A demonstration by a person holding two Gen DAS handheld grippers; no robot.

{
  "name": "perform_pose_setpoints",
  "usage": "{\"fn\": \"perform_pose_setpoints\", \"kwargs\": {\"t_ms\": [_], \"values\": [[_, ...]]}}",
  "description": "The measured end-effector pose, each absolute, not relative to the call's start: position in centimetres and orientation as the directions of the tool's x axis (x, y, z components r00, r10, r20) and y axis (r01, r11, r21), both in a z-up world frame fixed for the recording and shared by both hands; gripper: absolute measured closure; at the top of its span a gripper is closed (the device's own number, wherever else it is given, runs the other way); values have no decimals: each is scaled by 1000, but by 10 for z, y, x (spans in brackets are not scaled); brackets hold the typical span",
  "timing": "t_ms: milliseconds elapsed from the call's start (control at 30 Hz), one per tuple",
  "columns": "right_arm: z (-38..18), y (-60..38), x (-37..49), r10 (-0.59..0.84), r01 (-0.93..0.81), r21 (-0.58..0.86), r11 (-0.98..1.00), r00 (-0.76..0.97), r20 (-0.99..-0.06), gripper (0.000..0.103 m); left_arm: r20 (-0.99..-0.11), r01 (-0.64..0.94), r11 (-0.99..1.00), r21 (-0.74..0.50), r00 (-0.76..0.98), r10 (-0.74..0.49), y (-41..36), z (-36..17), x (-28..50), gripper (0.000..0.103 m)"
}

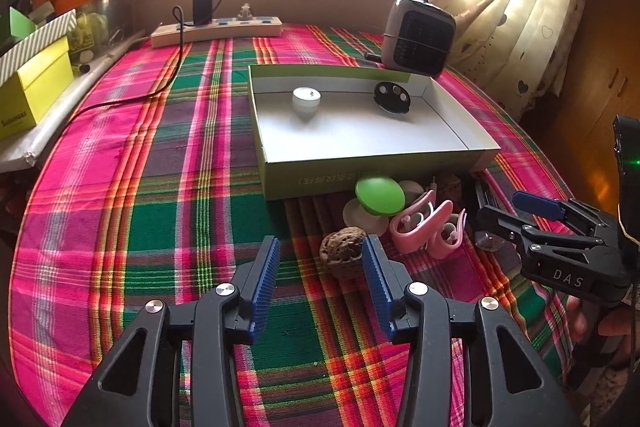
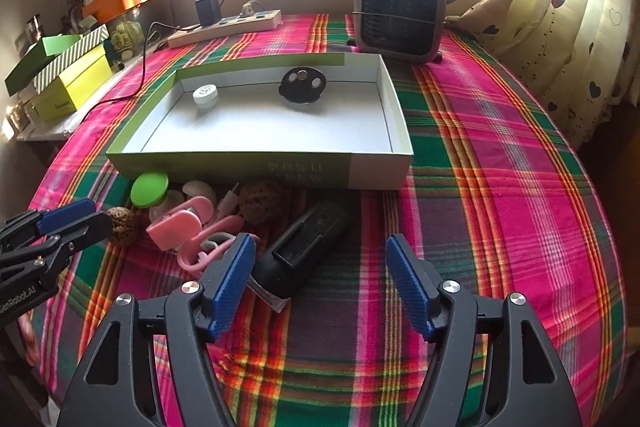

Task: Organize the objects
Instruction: 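Withdraw both open grippers back toward the remaining objects, then close the left gripper on the walnut while the right gripper grasps the black flashlight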

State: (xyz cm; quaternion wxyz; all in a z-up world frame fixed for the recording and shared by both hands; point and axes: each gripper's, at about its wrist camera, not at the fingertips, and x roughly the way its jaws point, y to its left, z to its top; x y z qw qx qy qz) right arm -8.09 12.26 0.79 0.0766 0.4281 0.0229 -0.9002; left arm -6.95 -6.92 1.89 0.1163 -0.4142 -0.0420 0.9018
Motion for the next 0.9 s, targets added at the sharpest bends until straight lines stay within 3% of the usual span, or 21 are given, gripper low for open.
{"fn": "perform_pose_setpoints", "kwargs": {"t_ms": [900], "values": [[-4,139,-87,-82,106,24,-994,-592,-802,35,-770,-196,-970,-142,-595,233,-57,7,-82,60]]}}
